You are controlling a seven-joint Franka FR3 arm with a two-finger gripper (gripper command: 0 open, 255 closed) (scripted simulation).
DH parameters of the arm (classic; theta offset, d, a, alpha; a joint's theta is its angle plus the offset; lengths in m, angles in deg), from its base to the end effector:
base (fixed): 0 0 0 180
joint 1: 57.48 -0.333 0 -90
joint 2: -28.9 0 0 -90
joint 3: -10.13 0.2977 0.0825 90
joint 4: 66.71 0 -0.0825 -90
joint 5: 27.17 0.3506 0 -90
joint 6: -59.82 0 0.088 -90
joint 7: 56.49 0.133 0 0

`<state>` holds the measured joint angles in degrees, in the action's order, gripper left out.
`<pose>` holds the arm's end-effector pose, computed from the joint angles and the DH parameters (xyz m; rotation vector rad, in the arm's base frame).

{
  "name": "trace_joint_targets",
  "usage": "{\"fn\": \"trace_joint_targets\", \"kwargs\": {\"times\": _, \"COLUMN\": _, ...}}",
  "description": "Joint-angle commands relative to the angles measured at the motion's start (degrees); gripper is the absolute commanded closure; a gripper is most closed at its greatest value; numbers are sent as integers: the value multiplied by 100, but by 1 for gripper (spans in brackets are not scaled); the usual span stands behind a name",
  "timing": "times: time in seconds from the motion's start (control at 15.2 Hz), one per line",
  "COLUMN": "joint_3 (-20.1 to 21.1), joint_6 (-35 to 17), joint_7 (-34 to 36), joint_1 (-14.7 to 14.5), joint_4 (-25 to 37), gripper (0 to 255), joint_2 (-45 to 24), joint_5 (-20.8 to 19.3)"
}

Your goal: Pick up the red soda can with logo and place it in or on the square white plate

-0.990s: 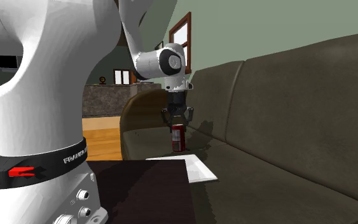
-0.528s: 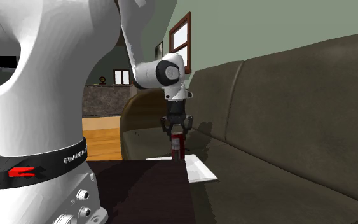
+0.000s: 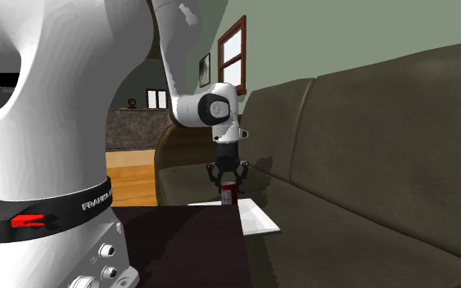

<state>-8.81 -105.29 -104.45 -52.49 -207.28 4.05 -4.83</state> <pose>0.4040 -0.2169 0.1295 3.0899 0.1145 0.0230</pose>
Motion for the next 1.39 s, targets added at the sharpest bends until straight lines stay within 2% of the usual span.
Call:
{"fn": "trace_joint_targets", "kwargs": {"times": 0.0, "joint_3": 63, "joint_6": -50, "joint_7": -29, "joint_1": 43, "joint_4": 21, "gripper": 255, "joint_2": -64, "joint_5": 51}}
{"fn": "trace_joint_targets", "kwargs": {"times": 0.4, "joint_3": 63, "joint_6": -50, "joint_7": -29, "joint_1": 43, "joint_4": 21, "gripper": 255, "joint_2": -64, "joint_5": 50}}
{"fn": "trace_joint_targets", "kwargs": {"times": 0.46, "joint_3": 63, "joint_6": -49, "joint_7": -29, "joint_1": 43, "joint_4": 22, "gripper": 0, "joint_2": -64, "joint_5": 50}}
{"fn": "trace_joint_targets", "kwargs": {"times": 0.79, "joint_3": 63, "joint_6": -50, "joint_7": -29, "joint_1": 43, "joint_4": 22, "gripper": 0, "joint_2": -64, "joint_5": 50}}
{"fn": "trace_joint_targets", "kwargs": {"times": 1.06, "joint_3": -734, "joint_6": 537, "joint_7": 522, "joint_1": -623, "joint_4": -229, "gripper": 0, "joint_2": 765, "joint_5": -669}}
{"fn": "trace_joint_targets", "kwargs": {"times": 1.32, "joint_3": -725, "joint_6": 536, "joint_7": 528, "joint_1": -613, "joint_4": -230, "gripper": 0, "joint_2": 767, "joint_5": -677}}
